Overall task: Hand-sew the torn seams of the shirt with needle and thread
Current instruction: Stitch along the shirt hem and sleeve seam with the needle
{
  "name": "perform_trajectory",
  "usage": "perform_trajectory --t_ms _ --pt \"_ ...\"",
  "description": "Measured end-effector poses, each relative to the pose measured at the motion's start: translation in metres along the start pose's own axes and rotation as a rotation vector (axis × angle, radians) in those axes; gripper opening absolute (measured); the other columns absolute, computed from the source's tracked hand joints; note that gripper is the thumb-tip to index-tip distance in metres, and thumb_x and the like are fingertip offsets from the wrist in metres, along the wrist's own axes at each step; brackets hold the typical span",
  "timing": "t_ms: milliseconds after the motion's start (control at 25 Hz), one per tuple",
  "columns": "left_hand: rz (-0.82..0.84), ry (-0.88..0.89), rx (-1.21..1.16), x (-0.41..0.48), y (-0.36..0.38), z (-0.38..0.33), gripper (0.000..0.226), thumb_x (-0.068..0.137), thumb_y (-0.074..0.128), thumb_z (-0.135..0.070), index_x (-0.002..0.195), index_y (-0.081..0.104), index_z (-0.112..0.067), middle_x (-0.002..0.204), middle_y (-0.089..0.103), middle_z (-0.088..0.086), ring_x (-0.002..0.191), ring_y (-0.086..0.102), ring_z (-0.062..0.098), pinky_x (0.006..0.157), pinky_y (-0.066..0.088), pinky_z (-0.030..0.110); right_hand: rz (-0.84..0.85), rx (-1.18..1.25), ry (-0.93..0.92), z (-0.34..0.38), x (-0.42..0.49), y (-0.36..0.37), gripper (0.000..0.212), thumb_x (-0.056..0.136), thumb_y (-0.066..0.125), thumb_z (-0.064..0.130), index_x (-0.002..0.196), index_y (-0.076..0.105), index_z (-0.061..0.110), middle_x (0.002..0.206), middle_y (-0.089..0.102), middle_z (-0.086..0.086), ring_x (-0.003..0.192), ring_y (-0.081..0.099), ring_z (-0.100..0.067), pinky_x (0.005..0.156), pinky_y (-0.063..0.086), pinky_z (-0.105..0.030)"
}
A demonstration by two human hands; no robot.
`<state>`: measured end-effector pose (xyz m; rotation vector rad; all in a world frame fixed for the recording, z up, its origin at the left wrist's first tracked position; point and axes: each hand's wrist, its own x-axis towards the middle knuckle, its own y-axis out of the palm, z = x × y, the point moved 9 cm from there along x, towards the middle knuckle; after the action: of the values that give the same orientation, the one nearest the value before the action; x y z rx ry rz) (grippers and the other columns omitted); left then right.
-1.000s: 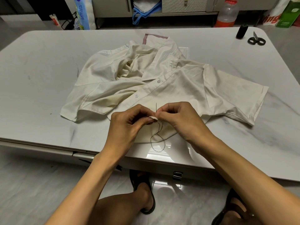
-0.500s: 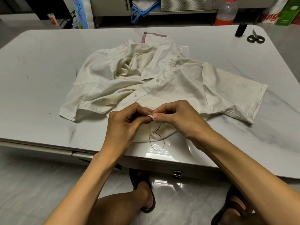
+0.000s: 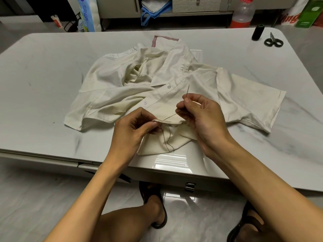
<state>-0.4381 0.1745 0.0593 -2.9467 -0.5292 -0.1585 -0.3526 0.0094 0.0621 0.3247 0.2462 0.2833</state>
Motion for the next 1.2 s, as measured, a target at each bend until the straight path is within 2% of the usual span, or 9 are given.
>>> perform_trajectory --t_ms 120,240,360,560,720,880,1040,1200 --pt "0.018 0.001 0.006 0.000 0.004 -0.001 0.015 0.088 0.065 0.008 0.085 0.067 -0.007 0.072 0.071 0.012 0.069 0.072 0.027 0.070 0.058 0.031 0.024 -0.042 -0.063 0.006 -0.002 0.001 0.017 0.097 0.056 0.006 0.112 0.066 0.005 0.076 0.070 -0.002 0.081 0.068 -0.014 0.090 0.055 -0.026" --pt "0.007 -0.025 0.002 0.002 0.003 0.000 0.011 0.089 0.065 0.005 0.088 0.066 -0.005 0.067 0.069 0.009 0.063 0.070 0.024 0.064 0.057 0.028 0.008 -0.035 -0.109 0.018 -0.006 -0.001 0.014 0.096 0.057 0.005 0.104 0.069 0.003 0.074 0.070 -0.003 0.079 0.068 -0.014 0.086 0.056 -0.025" --pt "-0.029 -0.075 -0.043 0.006 -0.002 0.007 0.010 0.093 0.061 0.002 0.089 0.064 -0.006 0.064 0.067 0.008 0.061 0.065 0.021 0.060 0.053 0.025 0.000 -0.082 -0.251 0.043 -0.017 0.000 0.012 0.097 0.056 0.004 0.096 0.068 0.005 0.075 0.070 -0.005 0.080 0.070 -0.016 0.087 0.056 -0.028" --pt "-0.135 -0.201 -0.057 0.010 -0.009 0.029 0.010 0.097 0.059 -0.004 0.088 0.061 -0.009 0.058 0.064 0.004 0.052 0.056 0.017 0.055 0.049 0.022 0.081 -0.136 -0.412 0.081 -0.052 0.003 0.013 0.097 0.054 0.001 0.094 0.066 0.001 0.072 0.067 -0.010 0.071 0.070 -0.022 0.077 0.057 -0.029" --pt "-0.249 -0.301 -0.076 0.007 -0.019 0.051 0.013 0.097 0.061 -0.008 0.085 0.061 -0.012 0.055 0.060 0.001 0.050 0.049 0.017 0.049 0.044 0.022 0.114 -0.202 -0.380 0.099 -0.069 -0.003 0.016 0.098 0.053 0.000 0.091 0.067 0.002 0.067 0.063 -0.003 0.061 0.063 -0.017 0.073 0.059 -0.032" --pt "-0.302 -0.350 -0.090 0.005 -0.023 0.067 0.013 0.098 0.060 -0.007 0.086 0.060 -0.012 0.051 0.059 0.000 0.051 0.048 0.019 0.051 0.041 0.027 0.175 -0.292 -0.296 0.109 -0.084 -0.009 0.017 0.098 0.053 0.001 0.092 0.069 0.001 0.067 0.062 -0.003 0.055 0.058 -0.013 0.071 0.060 -0.035" --pt "-0.301 -0.280 -0.119 0.005 -0.019 0.058 0.012 0.099 0.058 -0.005 0.089 0.059 -0.011 0.059 0.064 0.005 0.056 0.056 0.021 0.054 0.049 0.025 0.204 -0.356 -0.236 0.108 -0.091 -0.014 0.017 0.098 0.053 0.001 0.091 0.069 0.000 0.065 0.062 -0.001 0.053 0.055 -0.012 0.069 0.059 -0.039" --pt "-0.233 -0.011 -0.013 -0.001 -0.014 0.014 0.006 0.097 0.059 -0.002 0.095 0.061 -0.007 0.081 0.065 0.015 0.066 0.066 0.021 0.071 0.057 0.033 0.206 -0.369 -0.178 0.094 -0.085 -0.018 0.016 0.097 0.054 0.003 0.094 0.069 0.000 0.063 0.063 0.003 0.051 0.055 -0.011 0.071 0.058 -0.041"
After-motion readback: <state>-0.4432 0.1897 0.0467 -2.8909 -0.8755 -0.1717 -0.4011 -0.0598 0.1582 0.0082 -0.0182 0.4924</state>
